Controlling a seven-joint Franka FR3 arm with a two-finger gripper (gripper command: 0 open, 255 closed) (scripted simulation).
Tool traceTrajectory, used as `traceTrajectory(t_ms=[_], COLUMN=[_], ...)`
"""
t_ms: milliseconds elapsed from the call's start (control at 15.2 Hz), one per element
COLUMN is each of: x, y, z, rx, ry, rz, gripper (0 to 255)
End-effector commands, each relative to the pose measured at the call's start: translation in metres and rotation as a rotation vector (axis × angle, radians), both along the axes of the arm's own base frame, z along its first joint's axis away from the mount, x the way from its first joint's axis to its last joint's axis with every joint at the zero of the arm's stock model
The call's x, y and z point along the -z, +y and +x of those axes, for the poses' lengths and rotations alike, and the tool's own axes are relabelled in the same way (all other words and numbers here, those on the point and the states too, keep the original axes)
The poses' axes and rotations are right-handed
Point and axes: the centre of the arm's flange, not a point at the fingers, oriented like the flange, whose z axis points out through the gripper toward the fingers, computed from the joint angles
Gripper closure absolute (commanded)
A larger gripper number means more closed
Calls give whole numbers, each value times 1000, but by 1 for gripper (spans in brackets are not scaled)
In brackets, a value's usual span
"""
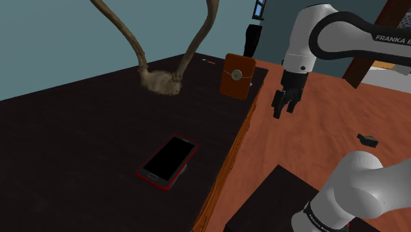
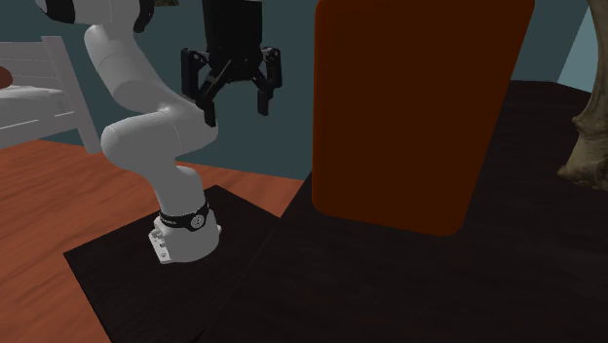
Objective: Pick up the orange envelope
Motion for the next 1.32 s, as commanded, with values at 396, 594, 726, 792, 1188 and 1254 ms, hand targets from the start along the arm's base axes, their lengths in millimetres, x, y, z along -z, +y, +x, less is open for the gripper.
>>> traceTrajectory(t_ms=[396,594,726,792,1188,1254], x=[-40,-61,-75,-82,-126,-134], y=[-26,-37,-42,-45,-56,-57], z=[58,88,108,118,178,188], rx=[-140,-210,-257,-280,-420,-443], ry=[-37,-55,-67,-74,-110,-116], rz=[17,26,32,35,52,55], gripper=[0,0,0,0,0,0])
